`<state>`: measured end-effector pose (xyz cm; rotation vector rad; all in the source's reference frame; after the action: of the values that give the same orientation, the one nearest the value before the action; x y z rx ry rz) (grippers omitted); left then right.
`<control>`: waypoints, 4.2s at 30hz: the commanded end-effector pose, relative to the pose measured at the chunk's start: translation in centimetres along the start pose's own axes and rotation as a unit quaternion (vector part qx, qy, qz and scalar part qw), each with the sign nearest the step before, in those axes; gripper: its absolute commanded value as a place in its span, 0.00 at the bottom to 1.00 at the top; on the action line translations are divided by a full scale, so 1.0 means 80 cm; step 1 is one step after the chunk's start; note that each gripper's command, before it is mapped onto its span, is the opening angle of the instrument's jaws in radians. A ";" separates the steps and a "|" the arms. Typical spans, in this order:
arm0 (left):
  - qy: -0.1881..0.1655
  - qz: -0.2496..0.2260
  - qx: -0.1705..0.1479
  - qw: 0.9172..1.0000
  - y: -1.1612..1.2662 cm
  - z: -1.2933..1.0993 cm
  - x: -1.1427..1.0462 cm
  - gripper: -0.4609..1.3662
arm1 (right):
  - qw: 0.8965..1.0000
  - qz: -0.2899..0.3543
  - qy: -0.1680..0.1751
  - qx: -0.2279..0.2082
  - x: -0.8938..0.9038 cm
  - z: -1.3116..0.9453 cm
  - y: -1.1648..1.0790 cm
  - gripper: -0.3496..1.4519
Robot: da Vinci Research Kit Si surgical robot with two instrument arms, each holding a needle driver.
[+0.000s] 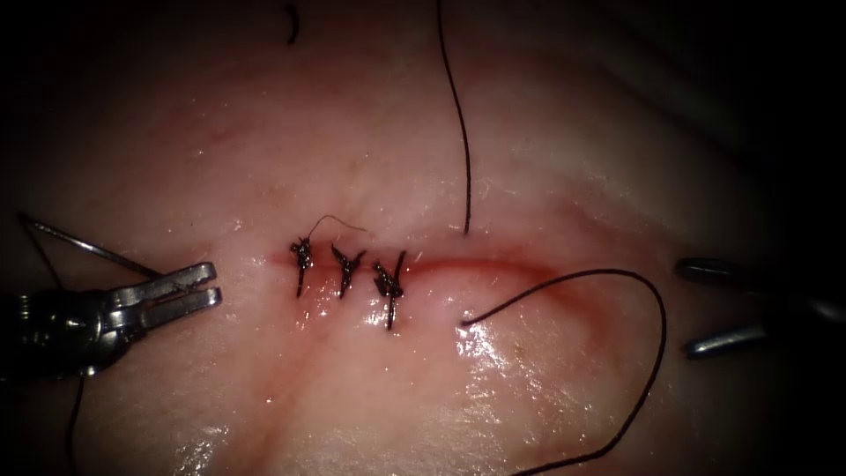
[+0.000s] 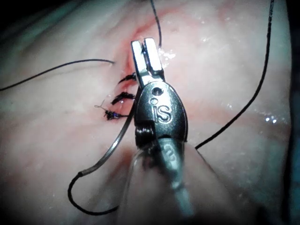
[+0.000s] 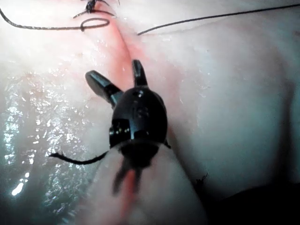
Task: Wound Closure
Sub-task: Pull the suture through the tissue with the right gripper
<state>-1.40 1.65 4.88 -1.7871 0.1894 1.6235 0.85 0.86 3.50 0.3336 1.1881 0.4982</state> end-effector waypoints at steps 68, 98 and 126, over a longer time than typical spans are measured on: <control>-0.005 0.007 -0.004 1.000 0.0013 0.0002 -0.0016 0.06 | 0.999 -0.018 0.043 -0.027 0.0004 0.0176 -0.0057 0.00; -0.052 0.051 -0.017 0.997 0.0022 0.0034 -0.0033 0.06 | 0.981 -0.171 -0.063 0.070 0.0029 0.0226 -0.0261 0.00; -0.051 0.054 -0.019 0.997 0.0025 0.0024 -0.0038 0.06 | 0.979 -0.146 -0.040 0.139 0.0040 0.0282 -0.0449 0.26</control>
<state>-1.74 1.50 5.09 -1.7384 0.2175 1.7994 3.76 -1.97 2.23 0.4092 1.2090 0.0572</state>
